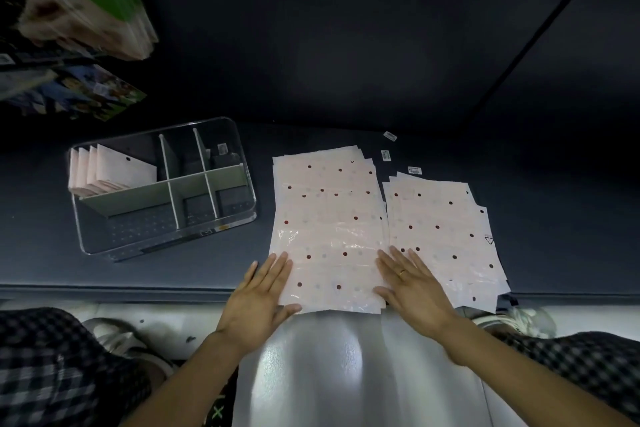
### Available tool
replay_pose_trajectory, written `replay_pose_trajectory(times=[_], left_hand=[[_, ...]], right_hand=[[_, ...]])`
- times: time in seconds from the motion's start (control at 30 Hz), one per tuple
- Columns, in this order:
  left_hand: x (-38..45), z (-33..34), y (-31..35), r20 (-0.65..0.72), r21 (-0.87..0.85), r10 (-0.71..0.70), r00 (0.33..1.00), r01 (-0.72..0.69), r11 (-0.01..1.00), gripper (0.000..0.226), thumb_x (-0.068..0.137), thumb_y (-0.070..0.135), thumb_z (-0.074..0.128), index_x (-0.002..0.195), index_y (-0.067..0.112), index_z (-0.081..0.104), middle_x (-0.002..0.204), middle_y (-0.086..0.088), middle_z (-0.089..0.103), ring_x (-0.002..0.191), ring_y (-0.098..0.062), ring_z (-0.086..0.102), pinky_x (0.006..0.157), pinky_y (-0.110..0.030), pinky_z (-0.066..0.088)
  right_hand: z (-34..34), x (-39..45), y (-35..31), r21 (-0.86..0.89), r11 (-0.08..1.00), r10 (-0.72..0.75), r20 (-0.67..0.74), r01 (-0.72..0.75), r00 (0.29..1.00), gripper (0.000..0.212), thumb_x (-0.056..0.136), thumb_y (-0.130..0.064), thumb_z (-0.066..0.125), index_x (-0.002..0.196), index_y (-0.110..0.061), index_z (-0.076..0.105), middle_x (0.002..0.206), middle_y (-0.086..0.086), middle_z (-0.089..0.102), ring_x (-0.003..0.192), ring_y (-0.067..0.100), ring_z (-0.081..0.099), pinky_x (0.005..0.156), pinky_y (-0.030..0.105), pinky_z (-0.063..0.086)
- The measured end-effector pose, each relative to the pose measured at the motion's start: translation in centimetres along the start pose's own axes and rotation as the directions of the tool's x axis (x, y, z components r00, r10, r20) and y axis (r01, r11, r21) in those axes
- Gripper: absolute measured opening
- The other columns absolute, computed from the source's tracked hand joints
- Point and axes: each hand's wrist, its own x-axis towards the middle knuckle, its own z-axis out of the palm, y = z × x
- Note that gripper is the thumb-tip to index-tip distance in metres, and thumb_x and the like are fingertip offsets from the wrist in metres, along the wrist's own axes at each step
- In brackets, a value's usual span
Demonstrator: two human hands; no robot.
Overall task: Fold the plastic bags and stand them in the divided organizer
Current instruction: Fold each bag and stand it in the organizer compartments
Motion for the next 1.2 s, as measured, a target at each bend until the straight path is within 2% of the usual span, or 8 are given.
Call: replay_pose_trajectory(times=[0.1, 0.2, 0.5, 0.7, 0.87, 1.03, 1.13, 1.2], left_hand=[[0.3, 0.6, 0.0, -0.003, -0.039, -0.023, 1.0, 0.023, 0.999, 0.081, 0.082, 0.069, 0.0, 0.147, 0.021, -0.013, 0.152, 0.008, -0.021, 0.14, -0.013, -0.025, 0.113, -0.029, -0.022], [0.5, 0.6, 0.0, -0.006, -0.04, -0.042, 0.999, 0.042, 0.998, 0.082, 0.082, 0.068, -0.001, 0.148, 0.022, -0.01, 0.151, 0.01, -0.022, 0.14, -0.009, -0.023, 0.114, -0.027, -0.019], [1.0, -0.2, 0.1, -0.099, -0.232, -0.082, 0.992, 0.057, 0.971, 0.069, 0.093, 0.06, 0.029, 0.149, 0.021, 0.023, 0.157, 0.007, 0.016, 0.146, -0.011, 0.005, 0.116, -0.027, -0.008], [1.6, -1.4, -1.0, -0.226, -0.474, -0.196, 0.954, 0.069, 0.878, 0.066, 0.08, 0.053, 0.064, 0.137, 0.027, 0.045, 0.142, 0.012, 0.043, 0.137, -0.011, 0.028, 0.112, -0.028, 0.02], [2.3, -2.3, -1.0, -0.119, -0.672, -0.301, 0.946, 0.146, 0.726, 0.045, 0.071, 0.038, 0.079, 0.113, 0.03, 0.064, 0.108, 0.012, 0.059, 0.108, -0.006, 0.046, 0.082, -0.01, 0.036], [2.7, -2.4, -0.5, 0.021, -0.799, -0.385, 0.923, 0.247, 0.548, 0.033, 0.078, 0.023, 0.075, 0.109, 0.02, 0.063, 0.083, 0.008, 0.059, 0.077, -0.01, 0.051, 0.06, -0.012, 0.035], [2.5, -2.5, -0.3, 0.045, -0.854, -0.431, 0.901, 0.259, 0.451, 0.051, 0.08, 0.02, 0.073, 0.126, 0.019, 0.05, 0.097, 0.004, 0.062, 0.091, -0.015, 0.059, 0.074, -0.018, 0.046], [2.1, -2.3, 0.2, -0.046, -0.789, -0.515, 0.856, 0.286, 0.545, 0.063, 0.082, 0.025, 0.072, 0.136, 0.019, 0.041, 0.117, 0.0, 0.055, 0.109, -0.021, 0.05, 0.089, -0.033, 0.046]], right_hand=[[-0.8, 2.1, -1.1, 0.062, 0.998, -0.002, -0.228, 0.017, 0.974, 0.029, 0.082, -0.034, 0.07, 0.097, -0.01, 0.075, 0.105, 0.003, 0.072, 0.1, 0.021, 0.068, 0.089, 0.041, 0.053], [-1.3, 4.2, -2.7, 0.17, 0.984, -0.021, -0.215, 0.059, 0.976, 0.039, 0.054, -0.026, 0.091, 0.089, -0.016, 0.075, 0.095, -0.001, 0.073, 0.084, 0.016, 0.071, 0.073, 0.029, 0.057], [-1.0, 6.6, -3.4, -0.033, 0.978, -0.208, -0.102, 0.206, 0.973, 0.03, 0.04, -0.007, 0.086, 0.061, -0.018, 0.068, 0.068, -0.004, 0.066, 0.056, 0.014, 0.059, 0.049, 0.018, 0.046], [-3.3, 5.9, -3.0, 0.199, 0.94, -0.239, -0.201, 0.279, 0.95, 0.01, 0.073, -0.012, 0.079, 0.073, -0.011, 0.068, 0.068, -0.001, 0.066, 0.067, 0.019, 0.064, 0.055, 0.024, 0.052], [-5.3, 4.5, -2.3, 0.459, 0.879, -0.168, 0.046, 0.128, 0.985, 0.021, 0.1, -0.028, 0.042, 0.106, -0.015, 0.058, 0.089, -0.006, 0.058, 0.094, 0.012, 0.053, 0.076, 0.025, 0.041], [-5.5, 6.3, -1.9, 0.511, 0.859, -0.077, 0.084, 0.023, 0.993, 0.02, 0.1, -0.027, 0.039, 0.104, -0.018, 0.056, 0.099, -0.003, 0.063, 0.096, 0.016, 0.053, 0.083, 0.034, 0.044], [-4.8, 8.4, -2.1, 0.489, 0.872, -0.034, 0.102, -0.02, 0.994, 0.021, 0.1, -0.025, 0.04, 0.101, -0.015, 0.059, 0.099, -0.004, 0.064, 0.098, 0.016, 0.051, 0.079, 0.032, 0.044], [-4.1, 9.7, -2.2, 0.47, 0.882, -0.026, 0.116, -0.032, 0.993, 0.021, 0.099, -0.023, 0.041, 0.099, -0.014, 0.06, 0.099, -0.002, 0.064, 0.1, 0.017, 0.05, 0.075, 0.029, 0.042]])
